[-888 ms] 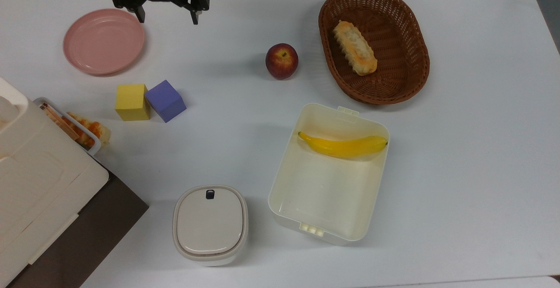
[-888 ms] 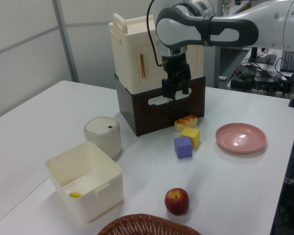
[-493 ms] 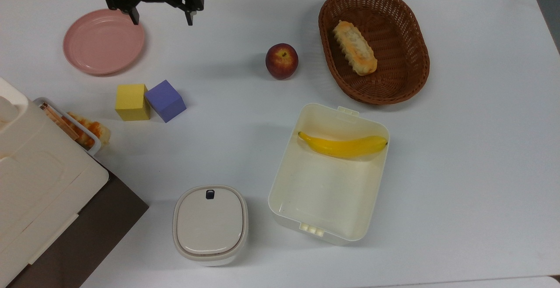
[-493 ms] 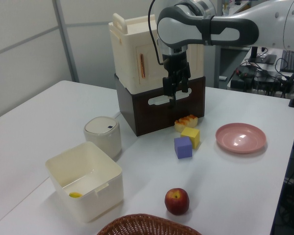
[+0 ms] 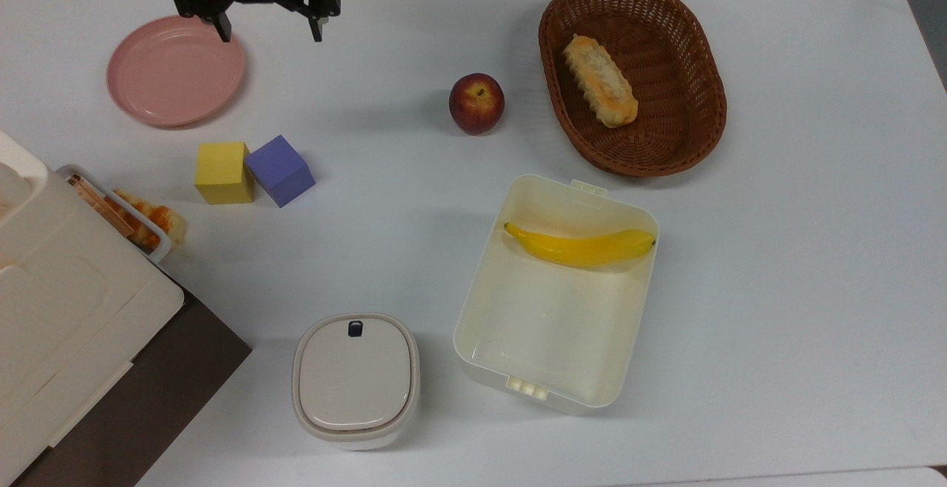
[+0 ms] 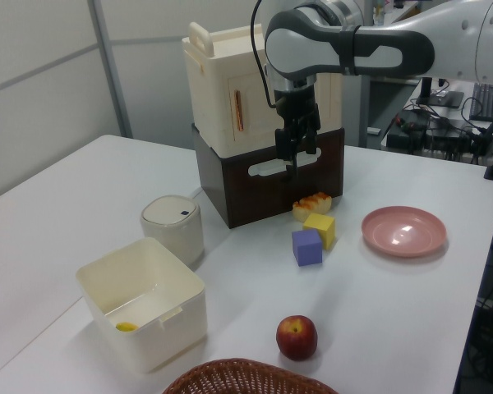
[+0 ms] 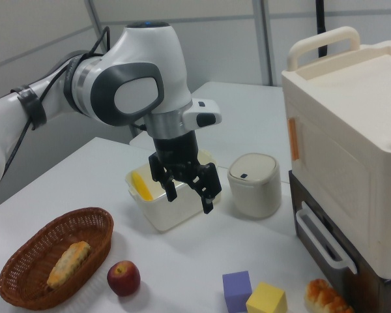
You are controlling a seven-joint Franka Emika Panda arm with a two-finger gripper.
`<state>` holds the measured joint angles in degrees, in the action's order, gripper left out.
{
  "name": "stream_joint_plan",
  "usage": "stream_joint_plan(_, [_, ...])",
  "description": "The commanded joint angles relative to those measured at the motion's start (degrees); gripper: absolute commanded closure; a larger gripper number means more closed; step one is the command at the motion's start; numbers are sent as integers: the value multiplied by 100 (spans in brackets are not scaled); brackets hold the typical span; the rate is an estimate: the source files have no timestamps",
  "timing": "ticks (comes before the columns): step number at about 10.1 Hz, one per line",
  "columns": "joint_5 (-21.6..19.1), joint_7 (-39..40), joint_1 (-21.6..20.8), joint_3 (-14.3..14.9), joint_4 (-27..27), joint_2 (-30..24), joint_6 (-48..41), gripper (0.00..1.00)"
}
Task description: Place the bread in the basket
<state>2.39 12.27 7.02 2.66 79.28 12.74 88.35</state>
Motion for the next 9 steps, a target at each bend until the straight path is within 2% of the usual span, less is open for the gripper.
stream_joint_plan(1, [-142, 91, -17, 50, 79, -131, 94, 0])
stream_joint_plan(3, [-142, 73, 44, 68, 96, -271, 146, 0])
stream_joint_plan(4, [-195, 82, 45, 198, 366, -603, 634, 0])
stream_joint_plan(6, [-283, 126, 149, 217, 1148, -1175, 1191, 0])
stream_joint_plan(8, [-283, 161, 299, 209, 1553, -1344, 1350, 0])
stream_joint_plan(9, [-292, 153, 369, 209, 2042, -1501, 1978, 0])
